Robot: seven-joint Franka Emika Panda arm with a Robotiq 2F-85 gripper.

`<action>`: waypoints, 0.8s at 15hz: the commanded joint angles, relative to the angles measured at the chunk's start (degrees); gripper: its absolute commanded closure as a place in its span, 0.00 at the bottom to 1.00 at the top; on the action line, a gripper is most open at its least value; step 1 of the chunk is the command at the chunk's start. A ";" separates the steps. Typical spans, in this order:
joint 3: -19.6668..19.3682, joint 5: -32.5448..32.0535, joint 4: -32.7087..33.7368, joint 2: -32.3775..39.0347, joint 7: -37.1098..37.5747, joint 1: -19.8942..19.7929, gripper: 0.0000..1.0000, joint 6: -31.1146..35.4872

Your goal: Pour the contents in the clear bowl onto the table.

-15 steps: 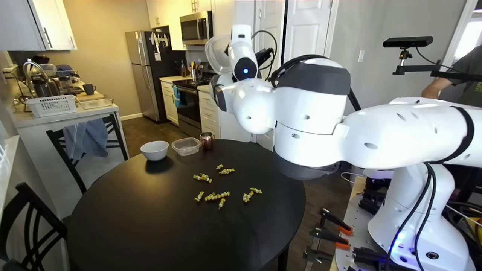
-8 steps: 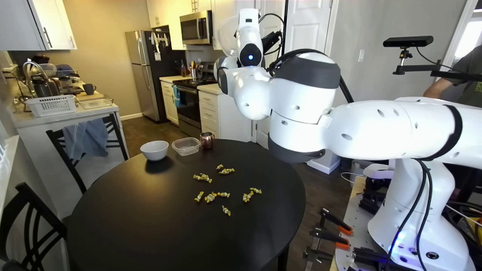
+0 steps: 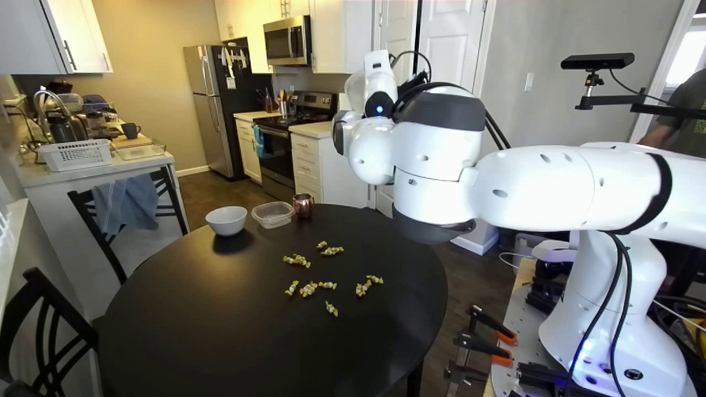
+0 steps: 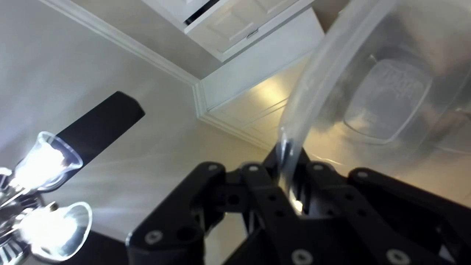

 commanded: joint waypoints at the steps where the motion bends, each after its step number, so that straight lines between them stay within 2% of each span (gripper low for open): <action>1: 8.75 5.97 -4.76 0.05 -6.74 0.10 0.99 -0.02; 3: 14.78 11.22 -5.58 0.17 -9.48 -1.66 0.97 -0.05; 4: 17.44 13.94 -5.60 0.26 -10.98 -2.82 0.87 -0.06; 5: 19.95 16.45 -5.13 0.33 -12.33 -4.18 0.98 -0.07; 6: 22.08 18.73 -4.61 0.41 -13.70 -5.51 0.96 -0.07; 7: 24.49 21.80 -3.66 0.49 -15.07 -7.11 0.69 -0.07; 8: 26.03 24.58 -3.28 0.55 -16.48 -8.34 0.69 -0.08; 9: 24.48 20.14 -4.58 0.60 -11.75 -6.24 0.93 -0.08; 12: 26.71 22.48 -3.89 0.87 -12.94 -8.36 0.74 -0.07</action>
